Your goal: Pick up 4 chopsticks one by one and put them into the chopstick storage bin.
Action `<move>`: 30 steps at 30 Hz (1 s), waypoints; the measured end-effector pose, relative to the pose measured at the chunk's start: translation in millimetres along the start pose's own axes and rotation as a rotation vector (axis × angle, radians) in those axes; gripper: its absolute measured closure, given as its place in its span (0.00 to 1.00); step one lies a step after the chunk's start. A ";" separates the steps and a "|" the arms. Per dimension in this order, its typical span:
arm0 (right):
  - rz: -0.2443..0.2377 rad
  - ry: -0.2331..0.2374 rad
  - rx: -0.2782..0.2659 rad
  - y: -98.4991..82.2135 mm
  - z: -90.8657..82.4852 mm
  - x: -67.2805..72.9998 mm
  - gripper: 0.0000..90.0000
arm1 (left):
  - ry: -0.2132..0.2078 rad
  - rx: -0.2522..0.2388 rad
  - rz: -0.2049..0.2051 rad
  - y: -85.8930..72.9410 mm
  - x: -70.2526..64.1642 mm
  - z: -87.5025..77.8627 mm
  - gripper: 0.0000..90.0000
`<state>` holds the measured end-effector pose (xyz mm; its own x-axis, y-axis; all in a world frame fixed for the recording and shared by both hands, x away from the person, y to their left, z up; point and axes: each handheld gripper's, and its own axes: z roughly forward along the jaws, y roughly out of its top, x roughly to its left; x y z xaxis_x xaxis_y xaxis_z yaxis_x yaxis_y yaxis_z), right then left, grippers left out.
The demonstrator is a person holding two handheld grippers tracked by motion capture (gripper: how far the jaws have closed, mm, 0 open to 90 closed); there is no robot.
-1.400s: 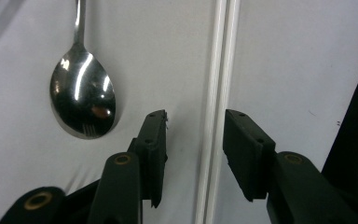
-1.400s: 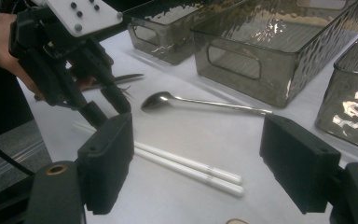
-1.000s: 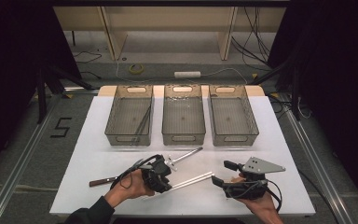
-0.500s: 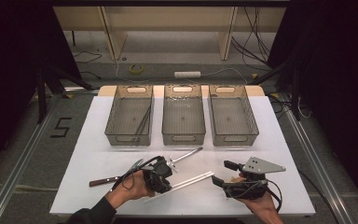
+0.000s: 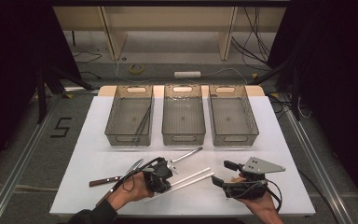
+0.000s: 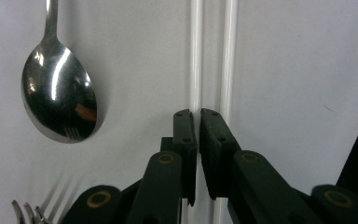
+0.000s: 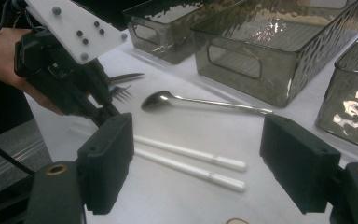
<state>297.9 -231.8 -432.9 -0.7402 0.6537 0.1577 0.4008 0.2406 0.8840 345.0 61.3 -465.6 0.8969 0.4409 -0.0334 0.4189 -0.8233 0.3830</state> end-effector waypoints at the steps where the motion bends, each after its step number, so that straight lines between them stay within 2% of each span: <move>1: -0.001 0.001 0.000 0.0 0.2 0.0 0.30 | -0.001 -0.003 -0.001 -0.4 0.0 0.0 0.94; 11: 0.001 0.001 0.000 0.1 -0.2 -0.2 0.30 | 0.007 -0.025 0.006 -0.6 0.3 -3.2 0.94; 13: 0.001 0.001 0.001 0.1 -0.1 -0.2 0.30 | 0.008 -0.043 -0.005 -0.5 0.7 -5.8 0.94; 23: 0.001 0.003 -0.001 0.1 -0.5 -0.2 0.30 | 0.024 -0.105 -0.001 -0.3 4.8 -25.3 0.95; 30: 0.002 0.003 -0.001 0.0 -0.1 -0.3 0.30 | 0.024 -0.170 -0.017 0.2 6.7 -41.4 0.95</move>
<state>298.1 -232.1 -432.9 -0.7412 0.6518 0.1604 0.4016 0.2391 0.8841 345.2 79.0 -427.5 0.8855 0.4642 -0.0193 0.4018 -0.7443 0.5334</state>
